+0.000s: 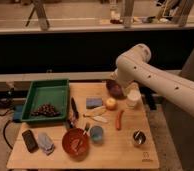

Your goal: Place sponge in red bowl

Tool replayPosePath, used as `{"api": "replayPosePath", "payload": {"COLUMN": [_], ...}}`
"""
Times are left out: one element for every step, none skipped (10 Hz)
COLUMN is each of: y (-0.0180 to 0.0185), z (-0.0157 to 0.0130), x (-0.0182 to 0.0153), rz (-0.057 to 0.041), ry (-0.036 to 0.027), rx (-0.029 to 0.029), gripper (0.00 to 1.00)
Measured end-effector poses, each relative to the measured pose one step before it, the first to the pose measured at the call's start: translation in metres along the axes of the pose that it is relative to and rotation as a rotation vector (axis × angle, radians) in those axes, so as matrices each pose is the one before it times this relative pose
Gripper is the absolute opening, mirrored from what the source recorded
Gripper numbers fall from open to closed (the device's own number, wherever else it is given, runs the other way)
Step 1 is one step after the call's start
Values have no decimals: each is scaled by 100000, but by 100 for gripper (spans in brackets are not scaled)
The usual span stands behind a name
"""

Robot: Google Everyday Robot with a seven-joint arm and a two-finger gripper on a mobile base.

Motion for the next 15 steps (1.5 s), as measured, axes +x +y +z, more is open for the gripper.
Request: {"api": "replayPosePath", "payload": {"y": [-227,-138,-62,-158,-288,-436,-281,-125,85,-225,-271,-560,-310,-35,171], "z": [186,186,158,239,357,329,288,166,216,386,343,487,259,231,306], "x": [-116,-59,-12,-60,-250,-292,-195,-85,-67,-453,-407,-650,-307,-73,38], "rz": [-1090,-1180,-1090,-1341,-1548,-1622,-1208,-965,-1338,-1962,-1418,-1827,-1156,-980,-938], "ry": [-274,-275,-215,-364,-529,-539,-470,-274,-394,-722,-621,-761,-504,-499,-762], "rx": [247,294,198,253,206,318,211,125,-118,-208,-94,-11,69,25,29], "gripper": [80,80,80,80,80,80,80,80,80,80,80,80,80,80,80]}}
